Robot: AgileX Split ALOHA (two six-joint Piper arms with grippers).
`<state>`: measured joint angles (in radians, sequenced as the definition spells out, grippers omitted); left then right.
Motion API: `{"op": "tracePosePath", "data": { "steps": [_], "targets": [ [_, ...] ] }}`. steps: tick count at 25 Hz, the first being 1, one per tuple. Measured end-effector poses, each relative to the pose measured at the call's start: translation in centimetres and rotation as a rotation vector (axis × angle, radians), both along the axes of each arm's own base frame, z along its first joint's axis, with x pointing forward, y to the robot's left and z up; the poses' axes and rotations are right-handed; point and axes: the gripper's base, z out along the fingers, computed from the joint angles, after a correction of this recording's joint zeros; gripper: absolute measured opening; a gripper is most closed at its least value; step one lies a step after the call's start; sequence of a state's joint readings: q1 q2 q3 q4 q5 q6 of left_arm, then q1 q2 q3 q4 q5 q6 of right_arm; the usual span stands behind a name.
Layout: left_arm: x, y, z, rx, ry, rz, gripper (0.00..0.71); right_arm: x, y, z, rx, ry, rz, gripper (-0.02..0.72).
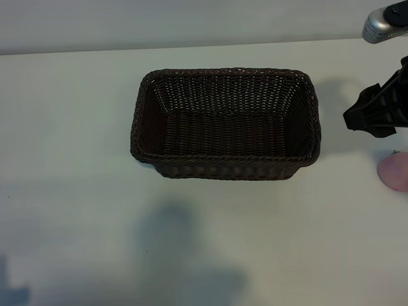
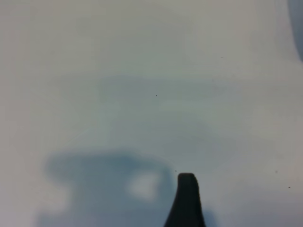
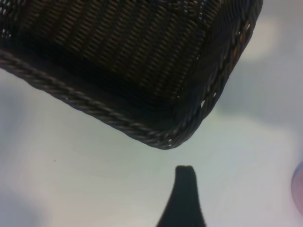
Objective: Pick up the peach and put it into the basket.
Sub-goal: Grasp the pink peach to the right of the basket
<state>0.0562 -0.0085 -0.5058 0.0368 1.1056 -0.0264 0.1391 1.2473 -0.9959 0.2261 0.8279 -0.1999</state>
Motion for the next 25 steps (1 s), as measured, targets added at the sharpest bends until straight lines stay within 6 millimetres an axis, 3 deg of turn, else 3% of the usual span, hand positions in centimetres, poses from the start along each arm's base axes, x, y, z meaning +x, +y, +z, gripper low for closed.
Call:
{"op": "tracePosePath", "data": {
  "steps": [6,9,15,19,25],
  "targets": [
    [0.0,0.1,0.0,0.004,0.001,0.006,0.598,0.3,-0.3,-0.1,-0.025,-0.01,-0.029,0.581],
    [0.0,0.1,-0.1,0.004,0.002,0.006,0.598,1.5,-0.8,-1.3,-0.064,0.015,-0.102,0.581],
    [0.0,0.1,-0.1,0.004,0.002,0.006,0.598,4.9,-2.9,-6.9,-0.125,0.198,-0.291,0.575],
    [0.0,0.1,-0.1,0.004,0.002,0.006,0.597,6.1,-4.9,-10.1,-0.13,0.308,-0.383,0.556],
    [0.0,0.1,-0.1,0.004,0.002,0.006,0.597,6.5,-7.3,-12.2,-0.126,0.382,-0.467,0.553]
  ]
}}
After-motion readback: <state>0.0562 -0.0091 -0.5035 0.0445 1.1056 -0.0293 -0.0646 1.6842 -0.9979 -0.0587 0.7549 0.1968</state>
